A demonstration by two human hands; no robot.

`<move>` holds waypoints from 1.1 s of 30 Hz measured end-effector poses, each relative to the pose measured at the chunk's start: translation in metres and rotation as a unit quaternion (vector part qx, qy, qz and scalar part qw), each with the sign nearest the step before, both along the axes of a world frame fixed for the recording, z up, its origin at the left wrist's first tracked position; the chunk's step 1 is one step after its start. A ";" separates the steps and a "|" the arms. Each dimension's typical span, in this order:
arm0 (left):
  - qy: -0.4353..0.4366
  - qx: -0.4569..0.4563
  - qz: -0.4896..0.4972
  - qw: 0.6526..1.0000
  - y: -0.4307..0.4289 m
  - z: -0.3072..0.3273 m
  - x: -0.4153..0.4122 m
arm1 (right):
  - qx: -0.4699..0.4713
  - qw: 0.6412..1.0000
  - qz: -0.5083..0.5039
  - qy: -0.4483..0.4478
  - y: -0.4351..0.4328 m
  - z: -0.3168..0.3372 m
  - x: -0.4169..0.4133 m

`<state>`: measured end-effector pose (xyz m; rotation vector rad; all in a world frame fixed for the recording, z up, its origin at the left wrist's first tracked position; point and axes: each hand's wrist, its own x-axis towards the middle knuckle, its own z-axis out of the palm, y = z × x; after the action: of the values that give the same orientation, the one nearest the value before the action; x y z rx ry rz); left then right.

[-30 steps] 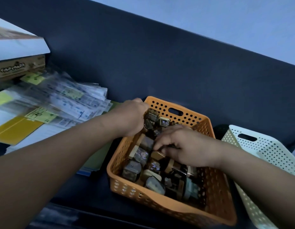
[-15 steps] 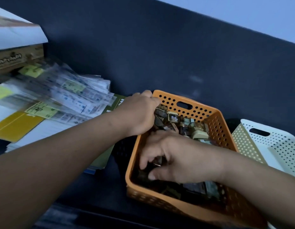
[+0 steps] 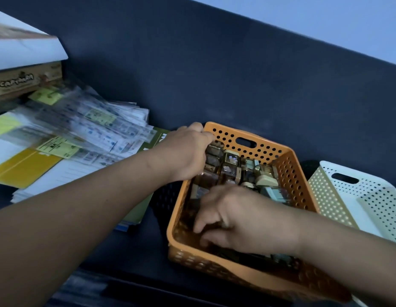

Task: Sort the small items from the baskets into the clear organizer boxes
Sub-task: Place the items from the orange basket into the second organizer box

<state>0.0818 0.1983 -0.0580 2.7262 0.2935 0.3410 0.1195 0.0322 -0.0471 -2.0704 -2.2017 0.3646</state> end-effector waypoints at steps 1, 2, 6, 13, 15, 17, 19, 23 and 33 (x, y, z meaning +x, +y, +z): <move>0.002 -0.001 0.000 1.000 0.000 0.000 0.000 | -0.013 1.000 -0.001 0.009 0.000 -0.002 -0.002; 0.002 -0.003 -0.001 1.000 -0.001 0.000 0.000 | -0.019 1.000 -0.010 0.007 0.000 -0.002 -0.003; 0.002 -0.006 0.007 1.000 -0.002 0.001 0.000 | -0.076 0.994 -0.049 -0.063 -0.001 0.006 -0.009; -0.002 -0.008 0.005 1.000 -0.004 0.001 -0.001 | -0.155 0.981 -0.089 -0.075 -0.002 -0.008 -0.014; -0.001 -0.015 0.008 1.000 -0.003 0.000 -0.001 | -0.167 0.981 -0.094 -0.019 0.001 -0.009 -0.015; -0.004 -0.020 0.008 1.000 -0.002 0.000 0.000 | -0.168 0.981 -0.097 0.012 0.001 -0.010 -0.013; -0.006 -0.026 0.008 1.000 -0.001 0.000 0.000 | -0.170 0.981 -0.098 0.009 0.001 -0.011 -0.012; -0.005 -0.028 0.007 1.000 -0.002 -0.001 -0.001 | -0.144 0.981 -0.126 0.034 0.000 -0.014 -0.014; -0.019 -0.030 0.005 0.999 -0.003 0.004 -0.005 | 0.033 0.939 -0.232 0.250 -0.020 0.017 0.006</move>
<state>0.0766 0.1954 -0.0537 2.6578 0.3031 0.3809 0.1255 0.0119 -0.0306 -2.0799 -1.3774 0.6648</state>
